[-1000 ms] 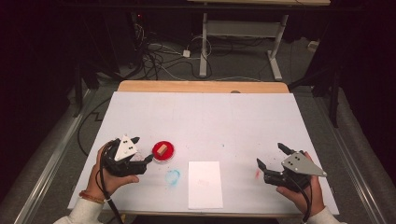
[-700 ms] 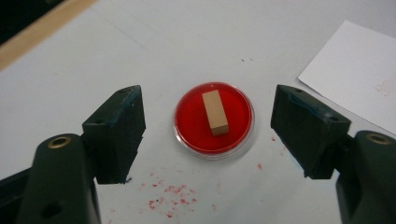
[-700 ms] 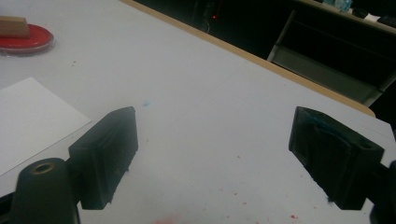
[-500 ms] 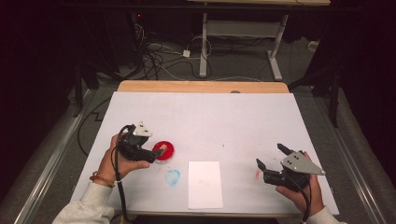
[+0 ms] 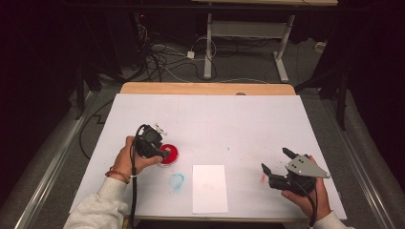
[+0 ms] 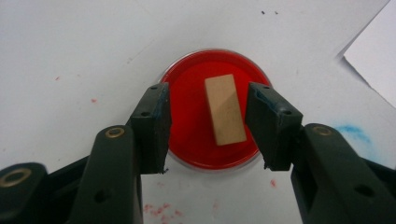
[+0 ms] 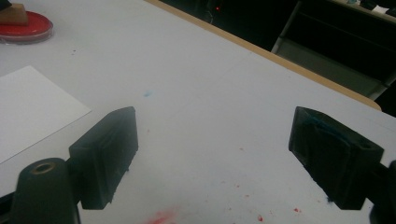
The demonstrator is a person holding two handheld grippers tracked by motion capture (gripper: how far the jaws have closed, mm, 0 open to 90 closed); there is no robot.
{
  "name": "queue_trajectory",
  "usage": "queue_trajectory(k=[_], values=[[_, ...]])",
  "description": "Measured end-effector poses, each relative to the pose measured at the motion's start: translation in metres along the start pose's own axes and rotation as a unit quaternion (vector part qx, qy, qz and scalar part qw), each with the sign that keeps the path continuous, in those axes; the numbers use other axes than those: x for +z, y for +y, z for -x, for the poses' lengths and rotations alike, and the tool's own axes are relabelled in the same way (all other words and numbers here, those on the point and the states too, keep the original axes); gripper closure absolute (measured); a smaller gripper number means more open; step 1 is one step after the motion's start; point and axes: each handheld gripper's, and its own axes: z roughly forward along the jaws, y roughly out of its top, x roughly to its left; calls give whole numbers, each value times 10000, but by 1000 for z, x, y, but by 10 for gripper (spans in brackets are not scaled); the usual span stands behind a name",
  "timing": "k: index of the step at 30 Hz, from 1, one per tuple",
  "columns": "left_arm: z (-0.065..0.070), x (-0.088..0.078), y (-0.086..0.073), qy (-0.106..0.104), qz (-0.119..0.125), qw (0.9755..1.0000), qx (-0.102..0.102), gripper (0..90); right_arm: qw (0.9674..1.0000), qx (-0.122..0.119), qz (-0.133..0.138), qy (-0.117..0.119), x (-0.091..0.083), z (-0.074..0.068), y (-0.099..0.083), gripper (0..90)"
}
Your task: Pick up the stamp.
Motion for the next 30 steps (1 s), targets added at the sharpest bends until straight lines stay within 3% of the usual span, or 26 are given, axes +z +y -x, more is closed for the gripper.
queue_trajectory(k=[4,14,25,30], values=[[1,3,2,-25,-76,10000,24,531,10000,-8,-13,-1,0,0,0,161],[2,10,4,-127,-244,9996,86,729,10000,-26,1,2,-1,0,0,162],[6,11,5,10,-302,9992,274,737,10000,-41,18,-1,-1,1,0,162],[5,5,5,-19,-198,9994,278,737,10000,-13,37,-5,-2,0,1,161]])
